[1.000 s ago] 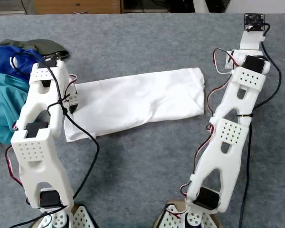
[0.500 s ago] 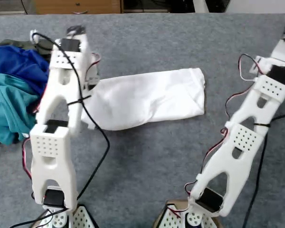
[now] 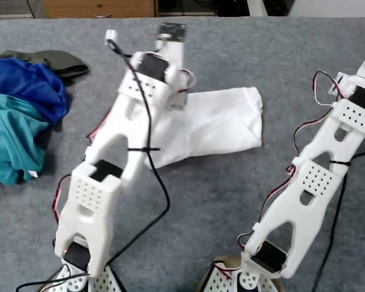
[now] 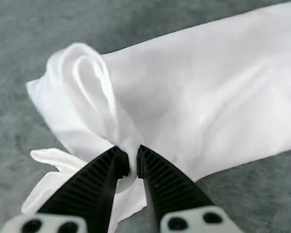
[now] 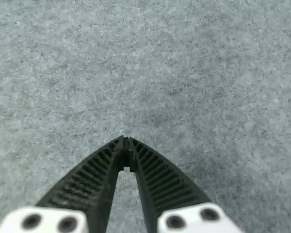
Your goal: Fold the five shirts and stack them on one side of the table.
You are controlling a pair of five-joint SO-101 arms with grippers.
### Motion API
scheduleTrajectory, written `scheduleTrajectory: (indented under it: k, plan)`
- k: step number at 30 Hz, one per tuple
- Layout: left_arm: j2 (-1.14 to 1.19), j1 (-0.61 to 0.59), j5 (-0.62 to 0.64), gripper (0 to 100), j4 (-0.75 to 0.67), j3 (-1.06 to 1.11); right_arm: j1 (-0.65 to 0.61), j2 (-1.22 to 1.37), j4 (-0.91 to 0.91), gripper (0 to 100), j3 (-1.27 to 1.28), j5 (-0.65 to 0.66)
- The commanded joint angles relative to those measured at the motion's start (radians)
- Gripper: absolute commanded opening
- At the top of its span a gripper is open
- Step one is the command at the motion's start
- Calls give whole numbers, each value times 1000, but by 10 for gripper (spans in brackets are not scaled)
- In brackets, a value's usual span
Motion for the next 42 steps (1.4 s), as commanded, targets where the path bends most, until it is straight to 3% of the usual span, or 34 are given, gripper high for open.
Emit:
scheduleTrajectory:
  k: [1,6,15,42]
  plan:
    - [-22,61,6,18,-72,-48,19,-61,-20,5,-38,25]
    - [-28,110,78,18,-178,-49,27,-64,-21,5,-38,25]
    - [-18,207,83,18,-255,-141,33,-64,-34,5,-38,26]
    - [225,265,147,18,-555,-186,35,-64,-35,5,-38,28]
